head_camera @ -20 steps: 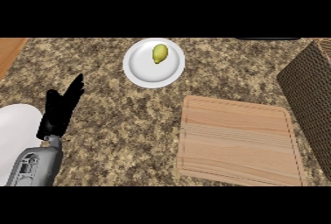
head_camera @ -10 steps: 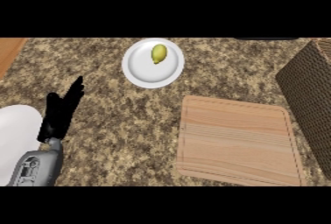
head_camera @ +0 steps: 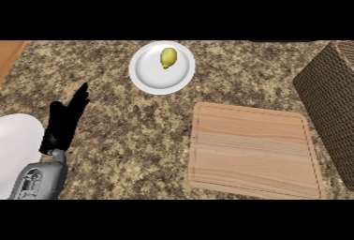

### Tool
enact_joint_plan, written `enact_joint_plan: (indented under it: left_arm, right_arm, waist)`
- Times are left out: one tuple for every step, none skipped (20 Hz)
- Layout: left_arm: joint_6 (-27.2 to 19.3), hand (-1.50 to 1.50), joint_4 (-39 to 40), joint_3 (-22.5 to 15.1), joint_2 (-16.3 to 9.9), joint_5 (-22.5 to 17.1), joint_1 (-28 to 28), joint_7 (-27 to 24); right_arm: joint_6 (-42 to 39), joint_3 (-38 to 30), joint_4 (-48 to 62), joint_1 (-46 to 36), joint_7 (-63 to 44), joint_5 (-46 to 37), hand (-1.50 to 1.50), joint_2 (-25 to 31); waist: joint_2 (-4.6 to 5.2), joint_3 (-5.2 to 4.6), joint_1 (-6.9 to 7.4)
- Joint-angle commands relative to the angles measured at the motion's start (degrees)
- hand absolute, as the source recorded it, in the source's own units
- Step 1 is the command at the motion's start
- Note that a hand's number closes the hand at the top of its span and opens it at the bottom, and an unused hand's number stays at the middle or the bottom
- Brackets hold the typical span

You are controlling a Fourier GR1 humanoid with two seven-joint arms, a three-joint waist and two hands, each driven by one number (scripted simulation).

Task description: Pick the eggplant from the cutting board and place it in the basket

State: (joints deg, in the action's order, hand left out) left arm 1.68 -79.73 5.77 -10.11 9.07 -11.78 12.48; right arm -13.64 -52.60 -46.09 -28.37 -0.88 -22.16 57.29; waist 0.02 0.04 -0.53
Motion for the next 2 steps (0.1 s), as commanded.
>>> enact_joint_plan:
  left_arm:
    - [1.07,0.00,-1.57,-0.22,0.19,-0.90,1.35,0.44]
    - [2.47,0.00,0.92,1.09,-1.24,-1.82,0.23,-0.90]
  right_arm:
    - [-2.01,-5.24,9.87,6.33,8.54,2.34,-1.50,5.40]
    - [-3.86,-6.64,10.21,6.47,6.90,3.74,-1.50,7.87]
  waist:
    - [0.08,0.10,0.33]
    - [0.06,0.05,0.06]
